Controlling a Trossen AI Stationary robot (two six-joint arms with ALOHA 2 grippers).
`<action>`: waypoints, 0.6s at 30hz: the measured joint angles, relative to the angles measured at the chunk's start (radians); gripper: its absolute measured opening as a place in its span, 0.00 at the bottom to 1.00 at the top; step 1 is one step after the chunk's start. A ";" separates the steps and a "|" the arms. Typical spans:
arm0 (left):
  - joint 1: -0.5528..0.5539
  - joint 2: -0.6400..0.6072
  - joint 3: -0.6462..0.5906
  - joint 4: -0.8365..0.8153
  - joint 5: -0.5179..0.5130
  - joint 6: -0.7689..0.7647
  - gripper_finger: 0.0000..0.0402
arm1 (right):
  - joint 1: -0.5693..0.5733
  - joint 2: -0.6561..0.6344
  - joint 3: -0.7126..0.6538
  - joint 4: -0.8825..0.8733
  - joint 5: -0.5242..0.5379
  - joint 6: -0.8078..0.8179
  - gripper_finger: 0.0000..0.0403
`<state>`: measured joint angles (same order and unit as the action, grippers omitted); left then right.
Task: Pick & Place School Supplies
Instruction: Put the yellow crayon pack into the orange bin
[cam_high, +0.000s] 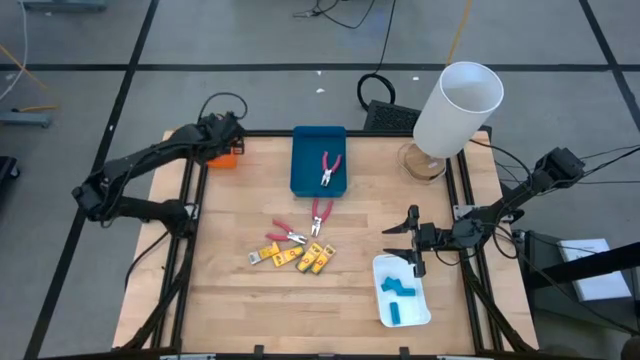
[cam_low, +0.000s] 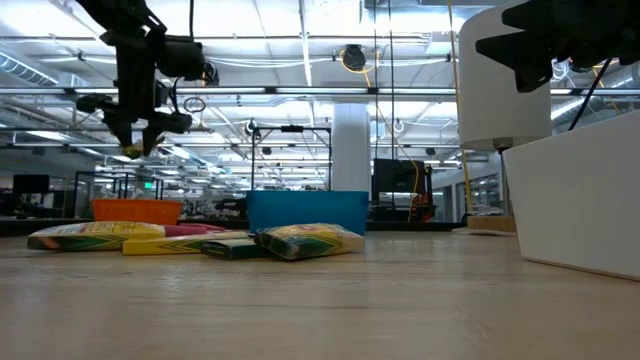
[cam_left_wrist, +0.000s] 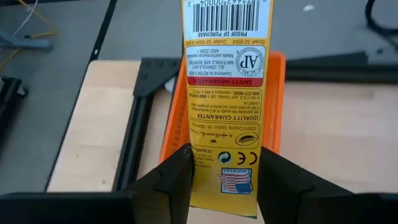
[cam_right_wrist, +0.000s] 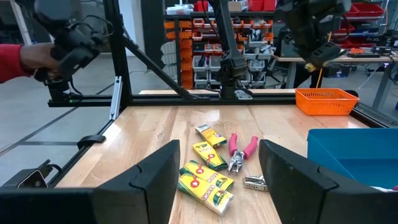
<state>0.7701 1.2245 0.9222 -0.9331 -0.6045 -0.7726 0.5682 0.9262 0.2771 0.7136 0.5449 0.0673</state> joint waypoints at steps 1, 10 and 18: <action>0.015 0.001 0.000 0.025 0.001 0.010 0.37 | 0.000 0.000 0.000 0.000 0.000 0.000 0.52; 0.086 0.062 -0.006 0.130 0.081 0.082 0.37 | 0.000 0.000 0.000 -0.010 0.000 0.000 0.52; 0.119 0.225 -0.039 0.126 0.077 0.083 0.37 | 0.000 0.000 0.000 -0.013 0.000 0.000 0.52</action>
<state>0.8890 1.4495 0.8837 -0.8066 -0.5278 -0.6891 0.5682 0.9263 0.2771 0.7003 0.5449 0.0669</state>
